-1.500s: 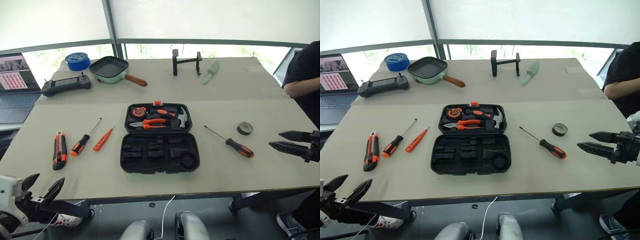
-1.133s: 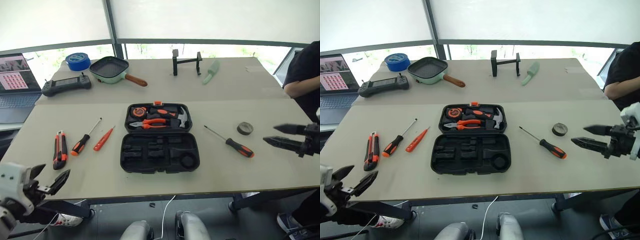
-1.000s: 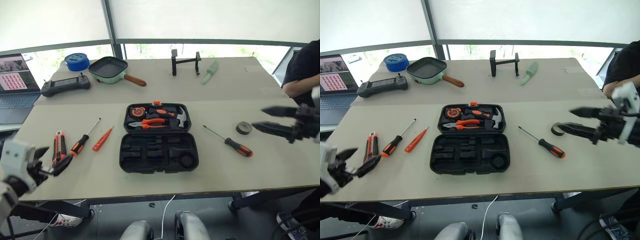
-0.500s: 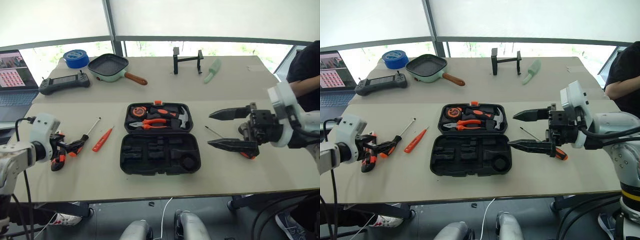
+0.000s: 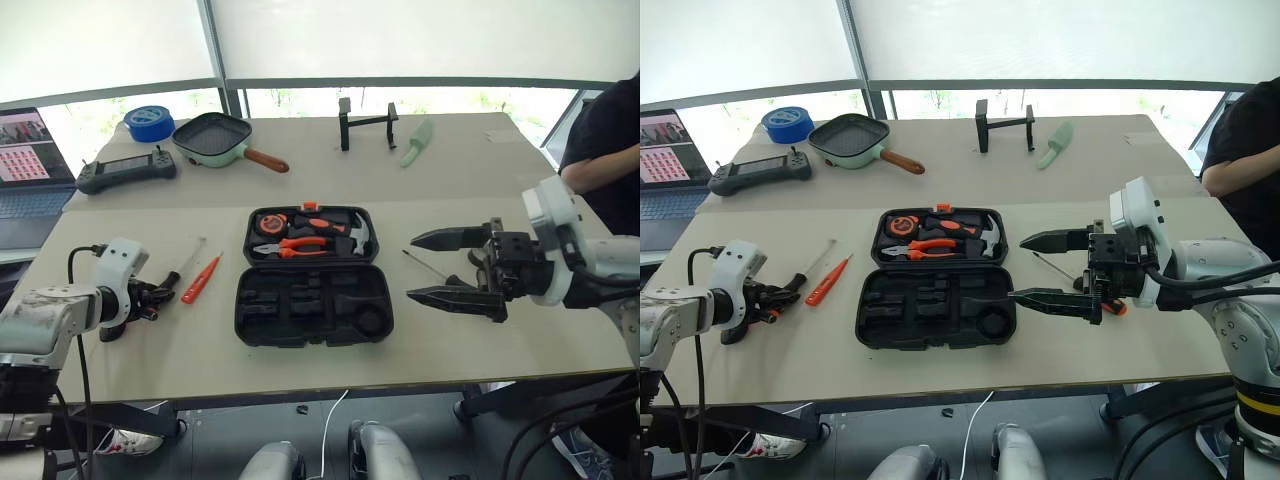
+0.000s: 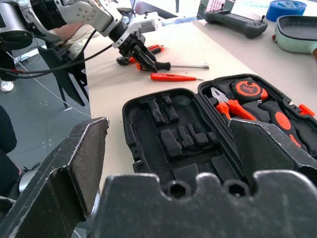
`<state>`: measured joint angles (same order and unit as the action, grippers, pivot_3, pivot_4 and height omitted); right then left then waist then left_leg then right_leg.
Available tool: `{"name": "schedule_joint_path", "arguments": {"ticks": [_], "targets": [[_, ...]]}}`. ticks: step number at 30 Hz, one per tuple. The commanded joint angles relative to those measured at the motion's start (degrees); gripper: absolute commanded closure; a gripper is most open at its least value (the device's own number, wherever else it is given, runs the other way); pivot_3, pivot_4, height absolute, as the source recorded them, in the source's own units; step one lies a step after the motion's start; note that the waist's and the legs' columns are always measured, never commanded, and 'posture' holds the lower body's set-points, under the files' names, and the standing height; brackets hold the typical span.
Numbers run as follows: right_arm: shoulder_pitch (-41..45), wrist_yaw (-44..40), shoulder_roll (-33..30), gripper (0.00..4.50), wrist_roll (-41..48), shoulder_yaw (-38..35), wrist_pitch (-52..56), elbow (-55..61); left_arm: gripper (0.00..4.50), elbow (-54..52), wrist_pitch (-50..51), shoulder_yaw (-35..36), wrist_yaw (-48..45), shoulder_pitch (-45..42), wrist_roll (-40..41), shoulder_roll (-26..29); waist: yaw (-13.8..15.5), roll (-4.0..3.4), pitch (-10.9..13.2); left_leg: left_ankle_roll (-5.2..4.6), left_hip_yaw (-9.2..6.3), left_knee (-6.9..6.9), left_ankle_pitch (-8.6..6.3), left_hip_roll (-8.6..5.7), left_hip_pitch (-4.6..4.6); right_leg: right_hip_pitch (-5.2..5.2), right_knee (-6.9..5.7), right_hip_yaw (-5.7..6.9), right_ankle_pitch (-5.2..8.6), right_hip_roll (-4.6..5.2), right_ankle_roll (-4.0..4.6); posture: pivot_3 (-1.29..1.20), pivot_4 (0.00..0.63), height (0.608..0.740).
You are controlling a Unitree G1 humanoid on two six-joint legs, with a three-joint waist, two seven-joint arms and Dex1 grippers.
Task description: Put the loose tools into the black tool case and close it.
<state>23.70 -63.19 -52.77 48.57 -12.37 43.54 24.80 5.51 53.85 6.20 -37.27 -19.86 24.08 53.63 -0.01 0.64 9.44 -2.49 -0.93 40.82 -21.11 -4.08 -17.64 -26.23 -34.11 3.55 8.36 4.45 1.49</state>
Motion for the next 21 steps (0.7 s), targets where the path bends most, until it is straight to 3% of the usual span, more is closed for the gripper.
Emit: {"name": "schedule_joint_path", "arguments": {"ticks": [1,6,11,21], "targets": [[-0.2,0.7,-0.8,0.0,1.2,-2.6,-0.9,1.8,3.63,1.0,-0.6,1.4,-1.2,-2.1,-0.3,-0.2,0.2,0.0,0.0,-0.24,0.0,0.0,0.13,0.0,-0.01,-0.01,0.01,0.0,0.0,0.0,0.0,0.0,0.15,0.74],[-2.7,0.5,-1.6,0.0,0.4,-3.3,-1.1,2.0,3.63,-2.2,-6.8,2.4,-8.9,-8.7,2.2,1.2,0.9,0.15,0.1,-0.33,-0.28,0.18,0.17,-0.01,-0.4,-0.17,0.02,0.18,-0.01,-0.01,0.01,0.0,0.15,0.74],[-6.2,-0.3,-3.4,0.0,-1.2,-2.9,-1.4,1.2,3.63,-7.7,-19.5,-6.3,-24.6,-14.8,-0.5,2.6,1.0,0.22,0.1,-0.38,-0.37,0.37,0.2,-0.05,-0.65,-0.25,0.05,0.32,-0.02,0.07,0.02,0.0,0.15,0.74],[-11.7,3.6,-2.7,0.0,-4.5,-4.6,-3.0,3.4,3.63,6.2,-40.9,-29.1,-34.7,-27.8,-19.5,-10.4,0.8,0.23,0.1,-0.42,-0.37,0.51,0.22,0.02,-0.63,-0.14,0.02,0.28,-0.1,0.0,0.14,0.0,0.15,0.74]]}}
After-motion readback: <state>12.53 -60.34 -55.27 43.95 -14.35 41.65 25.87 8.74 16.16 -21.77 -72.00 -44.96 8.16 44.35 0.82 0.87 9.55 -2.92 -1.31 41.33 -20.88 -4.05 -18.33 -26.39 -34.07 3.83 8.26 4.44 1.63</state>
